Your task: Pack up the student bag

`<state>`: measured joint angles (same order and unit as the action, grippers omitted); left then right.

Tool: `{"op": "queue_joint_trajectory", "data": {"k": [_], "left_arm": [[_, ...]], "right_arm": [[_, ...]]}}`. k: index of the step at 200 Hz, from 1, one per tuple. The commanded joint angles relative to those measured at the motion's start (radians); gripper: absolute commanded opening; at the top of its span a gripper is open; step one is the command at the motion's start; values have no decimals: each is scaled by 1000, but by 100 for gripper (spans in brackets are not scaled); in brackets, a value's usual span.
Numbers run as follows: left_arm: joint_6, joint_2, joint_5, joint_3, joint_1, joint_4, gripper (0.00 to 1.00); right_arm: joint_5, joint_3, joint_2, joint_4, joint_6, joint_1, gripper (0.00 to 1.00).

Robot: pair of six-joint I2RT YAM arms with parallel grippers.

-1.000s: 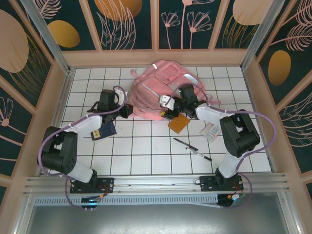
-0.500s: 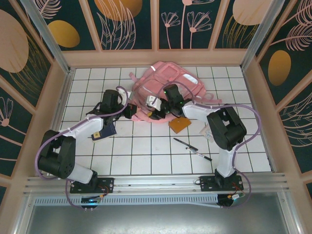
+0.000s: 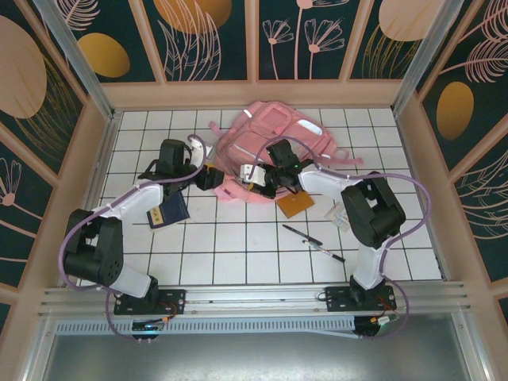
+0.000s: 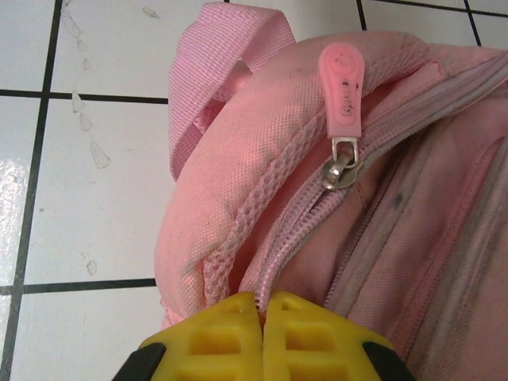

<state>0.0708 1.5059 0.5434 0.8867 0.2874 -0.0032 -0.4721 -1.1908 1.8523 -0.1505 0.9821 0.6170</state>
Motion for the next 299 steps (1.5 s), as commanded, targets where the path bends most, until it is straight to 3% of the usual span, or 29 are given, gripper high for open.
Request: {"op": "queue_joint_trajectory", "data": {"k": [1,40,104,152,183,212,255,299], "left_arm": [[232,-46,111,-57,19,27,59],[392,20,35,32,21,-23,61],[671,130,76,80,41,-96,57],[770,158,56,91,68,-79,57],[771,170,42,93,84,-68,34],[753,142,79,93,86,-56,0],[618,108,1,104,57,-27,0],[395,147,-210,109,-68,34,0]], "right_arm": [[1,-1,-45,-66,59,3,0],[-33,5,-64,-70,83,0,0],[-63,12,-90,-92,112,-2,0],[-76,10,-99,-101,120,-9,0],[-82,12,-110,-98,125,-8,0],[-49,25,-110,-101,144,-15,0],[-2,84,-135,-70,163,-49,0],[72,168,-174,-3,183,-64,0]]}}
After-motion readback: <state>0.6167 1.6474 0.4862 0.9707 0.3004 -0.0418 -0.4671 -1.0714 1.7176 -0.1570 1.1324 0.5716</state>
